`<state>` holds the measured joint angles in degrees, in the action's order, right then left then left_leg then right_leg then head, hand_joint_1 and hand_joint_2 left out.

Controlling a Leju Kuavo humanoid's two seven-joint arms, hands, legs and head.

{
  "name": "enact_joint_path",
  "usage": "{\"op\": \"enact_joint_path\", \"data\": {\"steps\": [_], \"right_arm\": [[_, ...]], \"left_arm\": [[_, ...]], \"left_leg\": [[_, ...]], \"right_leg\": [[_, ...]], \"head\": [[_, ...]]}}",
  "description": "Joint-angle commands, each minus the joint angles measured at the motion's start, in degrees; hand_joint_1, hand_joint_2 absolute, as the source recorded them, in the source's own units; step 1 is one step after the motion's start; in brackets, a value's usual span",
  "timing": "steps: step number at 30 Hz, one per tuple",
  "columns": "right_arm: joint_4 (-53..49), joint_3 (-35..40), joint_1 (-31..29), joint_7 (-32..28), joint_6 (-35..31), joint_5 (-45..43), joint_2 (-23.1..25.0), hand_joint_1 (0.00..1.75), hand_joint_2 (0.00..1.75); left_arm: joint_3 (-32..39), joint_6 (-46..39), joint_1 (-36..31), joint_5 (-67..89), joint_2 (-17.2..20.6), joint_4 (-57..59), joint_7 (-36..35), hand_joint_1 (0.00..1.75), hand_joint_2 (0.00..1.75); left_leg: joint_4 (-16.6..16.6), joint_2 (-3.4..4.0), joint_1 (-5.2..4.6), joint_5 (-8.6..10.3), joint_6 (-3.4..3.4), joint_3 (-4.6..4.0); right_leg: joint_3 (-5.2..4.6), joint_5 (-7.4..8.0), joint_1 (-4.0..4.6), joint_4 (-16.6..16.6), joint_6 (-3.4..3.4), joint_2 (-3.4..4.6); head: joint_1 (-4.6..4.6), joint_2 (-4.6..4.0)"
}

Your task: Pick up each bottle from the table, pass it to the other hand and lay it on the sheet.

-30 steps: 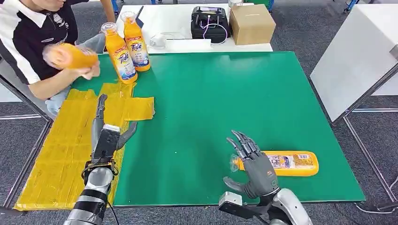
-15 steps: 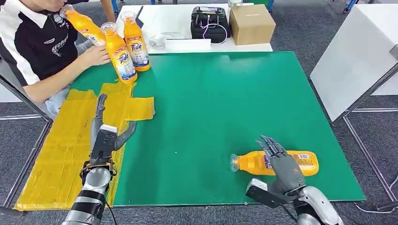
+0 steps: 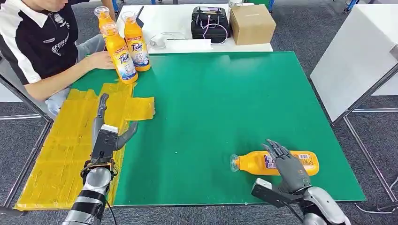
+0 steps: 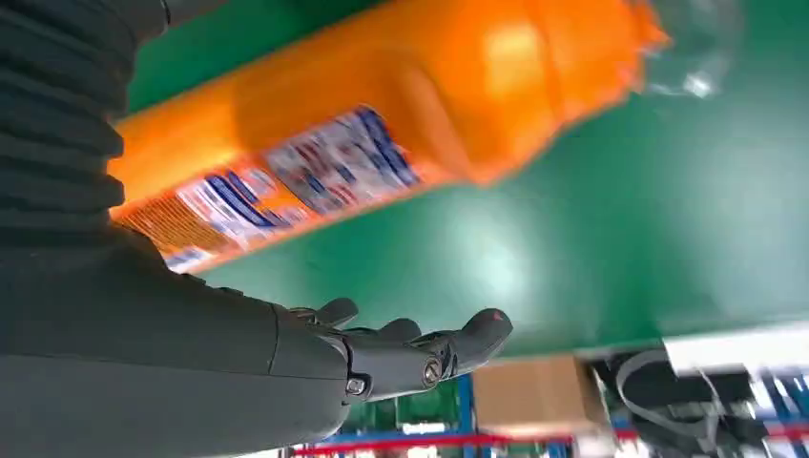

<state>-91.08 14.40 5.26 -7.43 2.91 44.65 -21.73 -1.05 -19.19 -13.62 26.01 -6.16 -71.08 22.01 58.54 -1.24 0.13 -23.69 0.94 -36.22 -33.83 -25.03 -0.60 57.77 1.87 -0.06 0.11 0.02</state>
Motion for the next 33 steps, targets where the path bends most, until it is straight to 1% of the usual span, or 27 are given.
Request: {"op": "enact_joint_path", "data": {"steps": [1,3,4,5,6,7,9,10,11,12,13,15,17,18,19,20,21,22,23,24,25,26,28,29,31,33], "right_arm": [[6.88,-0.39,-2.32,-0.83,2.16,-1.15,-3.32,0.0,1.75],[6.48,0.16,-1.74,-0.88,2.77,-1.31,-4.49,0.0,1.75],[3.44,1.99,-1.21,-0.17,2.04,0.81,-9.25,0.0,1.75],[0.43,0.72,-0.23,0.84,3.12,-1.14,-11.59,0.0,1.75],[-1.99,-1.28,0.89,1.4,4.64,-2.17,-13.0,0.0,1.75],[-2.56,-2.21,1.31,1.54,4.91,-2.1,-13.06,0.0,1.75],[-2.34,-3.23,1.2,2.59,4.95,-0.49,-11.92,0.0,1.75],[-1.89,-3.19,0.96,3.27,5.0,0.48,-11.98,0.0,1.75],[-1.22,-3.54,0.52,5.56,4.27,2.61,-11.59,0.0,1.75],[-0.82,-3.8,0.24,5.99,4.14,3.32,-11.26,0.0,1.75],[0.47,-4.32,-0.53,9.27,2.89,6.87,-10.02,0.0,1.75],[3.07,-4.55,-2.16,12.42,2.27,10.9,-7.9,0.0,1.75],[5.76,-5.18,-3.6,15.07,0.61,14.63,-5.14,0.0,1.75],[6.62,-5.54,-4.04,15.45,0.2,15.63,-4.2,0.0,1.75],[7.76,-5.61,-4.81,16.57,-0.81,18.07,-3.18,0.0,1.75],[8.17,-5.68,-5.12,16.68,-0.84,18.45,-2.75,0.0,1.75],[8.17,-5.68,-5.12,16.68,-0.84,18.45,-2.75,0.0,1.75],[8.65,-5.54,-5.54,17.89,-1.29,20.47,-2.43,0.0,1.75],[9.32,-5.69,-5.98,18.69,-1.14,22.46,-1.78,0.0,1.75],[9.78,-5.79,-6.33,18.74,-0.98,22.93,-1.44,0.0,1.75],[10.17,-5.9,-6.53,18.69,-0.92,23.17,-1.17,0.0,1.75],[10.94,-5.96,-6.97,18.22,-0.67,23.26,-0.7,0.0,1.75],[12.09,-6.01,-7.5,17.44,-0.25,23.54,-0.27,0.0,1.75],[12.7,-5.83,-7.83,17.0,-0.09,23.65,-0.14,0.0,1.75],[13.29,-5.62,-8.23,16.61,-0.03,23.65,0.1,0.0,1.75],[14.08,-5.23,-8.78,16.02,0.09,23.58,0.45,0.0,1.75]], "left_arm": [[-1.91,0.56,-2.26,-0.91,1.1,3.1,-0.18,0.0,1.75],[-2.14,0.69,-2.55,-1.09,1.2,3.41,-0.17,0.0,1.75],[-1.42,0.5,-2.86,-3.1,0.35,2.79,2.15,0.0,1.75],[-1.56,0.66,-2.96,-3.13,0.17,1.82,1.85,0.0,1.75],[-1.85,0.82,-2.79,-3.07,0.12,0.89,0.93,0.0,1.75],[-1.93,0.86,-2.74,-3.06,0.11,0.65,0.65,0.0,1.75],[-1.82,1.04,-2.29,-3.31,0.01,0.25,0.08,0.0,1.75],[-1.88,1.21,-2.09,-3.33,0.02,0.2,0.06,0.0,1.75],[-1.74,1.38,-1.8,-3.41,-0.04,0.0,0.02,0.0,1.75],[-1.65,1.39,-1.6,-3.44,-0.06,-0.08,-0.02,0.0,1.75],[-1.39,1.27,-1.2,-3.47,-0.21,-0.43,-0.17,0.0,1.75],[-1.16,1.25,-0.6,-3.46,-0.38,-1.1,-0.35,0.0,1.75],[-0.93,1.19,-0.14,-3.36,-0.58,-1.68,-0.77,0.0,1.75],[-0.87,1.24,-0.02,-3.25,-0.61,-1.85,-0.98,0.0,1.75],[-0.77,1.36,0.14,-3.18,-0.68,-2.07,-1.16,0.0,1.75],[-0.75,1.39,0.2,-3.18,-0.71,-2.17,-1.16,0.0,1.75],[-0.75,1.39,0.2,-3.18,-0.71,-2.17,-1.16,0.0,1.75],[-0.71,1.43,0.24,-3.12,-0.74,-2.27,-1.25,0.0,1.75],[-0.64,1.5,0.26,-3.0,-0.79,-2.29,-1.44,0.0,1.75],[-0.6,1.54,0.23,-2.97,-0.79,-2.24,-1.5,0.0,1.75],[-0.56,1.58,0.24,-2.95,-0.81,-2.21,-1.52,0.0,1.75],[-0.51,1.63,0.26,-2.88,-0.82,-2.18,-1.58,0.0,1.75],[-0.5,1.85,0.33,-2.83,-0.88,-2.09,-1.61,0.0,1.75],[-0.53,1.96,0.32,-2.83,-0.87,-2.0,-1.61,0.0,1.75],[-0.58,2.06,0.28,-2.84,-0.86,-1.92,-1.61,0.0,1.75],[-0.66,2.14,0.18,-2.86,-0.9,-1.77,-1.59,0.0,1.75]], "left_leg": [[-0.04,0.09,0.06,-0.07,-0.01,0.25],[-0.03,0.01,0.0,-0.02,-0.02,0.11],[-0.06,0.09,0.09,-0.1,-0.04,0.36],[0.01,-0.01,0.0,-0.04,-0.01,0.09],[0.01,0.02,0.02,-0.09,-0.03,0.22],[0.13,-0.07,-0.04,-0.09,0.0,0.04],[0.05,-0.09,-0.07,-0.02,0.0,0.02],[0.08,-0.06,-0.01,-0.12,-0.02,0.19],[0.04,0.02,0.01,-0.08,-0.02,0.13],[0.03,0.12,0.06,-0.14,-0.03,0.26],[0.02,0.15,0.06,-0.14,-0.03,0.28],[-0.01,0.15,0.01,-0.09,-0.03,0.24],[-0.05,0.22,0.09,-0.11,-0.04,0.37],[-0.13,0.32,0.16,-0.16,-0.07,0.61],[-0.19,0.4,0.17,-0.15,-0.07,0.67],[-0.17,0.4,0.13,-0.13,-0.05,0.54],[-0.19,0.45,0.14,-0.13,-0.06,0.54],[-0.21,0.48,0.16,-0.15,-0.06,0.6],[-0.07,0.22,0.06,-0.06,-0.02,0.22],[-0.06,0.15,0.02,-0.05,-0.02,0.21],[-0.13,0.28,0.11,-0.13,-0.05,0.49],[-0.07,0.11,0.06,-0.05,-0.03,0.23],[-0.09,0.26,0.13,-0.12,-0.05,0.38],[-0.06,0.15,0.03,-0.06,-0.01,0.21],[-0.1,0.27,0.1,-0.11,-0.04,0.39],[-0.08,0.21,0.07,-0.08,-0.03,0.32]], "right_leg": [[0.32,-0.02,0.07,-0.16,-0.03,-0.01],[0.15,-0.02,0.0,-0.08,-0.02,-0.04],[0.46,-0.05,0.1,-0.23,-0.06,-0.04],[0.14,-0.05,0.0,-0.04,-0.02,-0.07],[0.29,-0.08,0.03,-0.09,-0.04,-0.08],[0.1,-0.13,-0.04,0.07,-0.01,-0.15],[0.04,-0.06,-0.08,0.02,0.0,-0.12],[0.27,-0.13,0.0,-0.04,-0.02,-0.15],[0.18,-0.05,0.01,-0.08,-0.02,-0.03],[0.32,-0.05,0.07,-0.15,-0.04,0.04],[0.34,-0.06,0.08,-0.15,-0.04,0.05],[0.24,-0.02,0.03,-0.12,-0.04,0.06],[0.41,-0.01,0.11,-0.23,-0.07,0.09],[0.69,-0.01,0.2,-0.41,-0.1,0.12],[0.74,0.04,0.2,-0.49,-0.1,0.2],[0.57,0.06,0.17,-0.39,-0.07,0.26],[0.56,0.08,0.19,-0.42,-0.07,0.31],[0.64,0.07,0.2,-0.46,-0.07,0.32],[0.2,0.03,0.1,-0.16,-0.03,0.15],[0.18,0.0,0.06,-0.11,-0.02,0.08],[0.52,-0.01,0.16,-0.3,-0.06,0.13],[0.24,0.02,0.09,-0.16,-0.03,0.07],[0.43,0.02,0.17,-0.27,-0.05,0.18],[0.23,0.01,0.07,-0.14,-0.02,0.11],[0.42,0.01,0.14,-0.25,-0.05,0.17],[0.35,0.01,0.11,-0.2,-0.04,0.13]], "head": [[0.0,0.0],[0.0,0.0],[0.02,0.0],[0.0,0.0],[0.0,0.0],[0.0,0.0],[0.0,0.0],[0.0,0.0],[0.02,0.0],[0.04,0.0],[-0.02,0.0],[0.0,0.0],[-0.02,0.0],[0.0,0.0],[0.0,0.0],[0.0,0.0],[0.0,0.0],[0.0,0.0],[0.0,0.0],[-0.02,0.0],[0.0,0.0],[-0.02,0.0],[0.0,0.0],[0.0,0.0],[0.0,0.0],[0.0,0.0]]}}
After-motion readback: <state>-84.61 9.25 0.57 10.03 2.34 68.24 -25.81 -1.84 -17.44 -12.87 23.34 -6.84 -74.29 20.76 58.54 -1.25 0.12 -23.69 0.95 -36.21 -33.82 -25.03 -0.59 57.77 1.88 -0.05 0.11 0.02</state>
